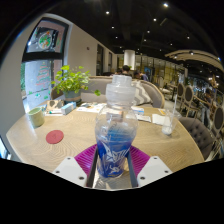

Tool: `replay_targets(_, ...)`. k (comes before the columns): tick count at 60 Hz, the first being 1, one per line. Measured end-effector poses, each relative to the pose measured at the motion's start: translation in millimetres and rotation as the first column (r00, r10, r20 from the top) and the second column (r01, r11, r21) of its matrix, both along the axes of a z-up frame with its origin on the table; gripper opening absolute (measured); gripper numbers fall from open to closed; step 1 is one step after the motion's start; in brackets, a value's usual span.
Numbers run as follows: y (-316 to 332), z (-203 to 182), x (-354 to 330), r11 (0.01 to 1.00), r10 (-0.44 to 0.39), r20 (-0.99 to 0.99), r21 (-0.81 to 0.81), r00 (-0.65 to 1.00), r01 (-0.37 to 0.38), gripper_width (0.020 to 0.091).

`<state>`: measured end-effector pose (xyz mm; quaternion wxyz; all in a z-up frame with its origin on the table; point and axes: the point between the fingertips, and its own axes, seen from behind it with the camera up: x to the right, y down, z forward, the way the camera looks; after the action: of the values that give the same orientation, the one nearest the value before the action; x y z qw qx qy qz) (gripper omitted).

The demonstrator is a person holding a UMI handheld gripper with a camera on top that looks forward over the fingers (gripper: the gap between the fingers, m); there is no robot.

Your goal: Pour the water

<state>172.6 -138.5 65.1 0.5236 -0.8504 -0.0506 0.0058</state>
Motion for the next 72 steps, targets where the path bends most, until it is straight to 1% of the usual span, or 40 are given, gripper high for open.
replay_targets(4, 2.4, 2.3, -0.9, 1.000, -0.010, -0.015, 0.011, 1.000, 0.010, 0.0482)
replay_targets(8, 7.7, -1.2, 7.8, 1.000, -0.018, -0.014, 0.019, 1.000, 0.018, 0.0433)
replay_targets(9, 6.4, 1.8, 1.3, 1.000, -0.023, -0.013, 0.018, 1.000, 0.023, 0.0421)
replay_targets(12, 4.5, 3.7, -0.1, 0.999, -0.035, 0.004, 0.015, 0.999, 0.034, 0.0400)
replay_targets(14, 4.6, 4.2, -1.2, 0.999, -0.041, 0.021, 0.015, 0.999, 0.040, 0.0400)
replay_targets(16, 5.9, 4.8, -3.1, 0.999, -0.044, 0.037, 0.012, 0.998, 0.044, 0.0382)
replay_targets(21, 8.3, 5.9, -2.4, 0.997, -0.072, 0.085, -0.002, 0.994, 0.072, 0.0382)
replay_targets(27, 18.3, 34.2, -5.2, 0.994, -0.108, 0.172, 0.028, 0.979, 0.105, 0.0383)
replay_targets(32, 31.9, 74.3, -16.9, 0.990, -0.137, 0.277, 0.069, 0.951, 0.123, 0.0382)
replay_targets(35, 42.0, 101.0, -32.6, 0.988, -0.148, 0.352, 0.104, 0.924, 0.118, 0.0383)
replay_targets(39, 59.3, 137.7, -58.7, 0.984, -0.152, 0.478, 0.155, 0.865, 0.087, 0.0383)
replay_targets(44, 80.5, 179.3, -100.8, 0.978, -0.152, 0.649, 0.206, 0.746, 0.019, 0.0383)
replay_targets(49, 99.4, 208.2, -148.4, 0.974, -0.140, 0.804, 0.215, 0.578, -0.064, 0.0380)
replay_targets(52, 111.6, 215.8, -179.6, 0.972, -0.124, 0.874, 0.203, 0.469, -0.122, 0.0380)
replay_targets(58, 128.7, 216.1, -238.1, 0.963, -0.081, 0.967, 0.138, 0.241, -0.230, 0.0380)
replay_targets(62, 139.0, 207.1, -269.2, 0.958, -0.053, 0.996, 0.072, 0.076, -0.277, 0.0379)
replay_targets(63, 145.7, 198.4, -277.4, 0.955, -0.052, 0.998, 0.061, 0.039, -0.292, 0.0379)
replay_targets(69, 158.0, 174.6, -307.9, 0.943, -0.011, 0.977, -0.062, -0.214, -0.328, 0.0378)
replay_targets(72, 161.5, 163.4, -315.8, 0.939, 0.010, 0.942, -0.124, -0.334, -0.322, 0.0379)
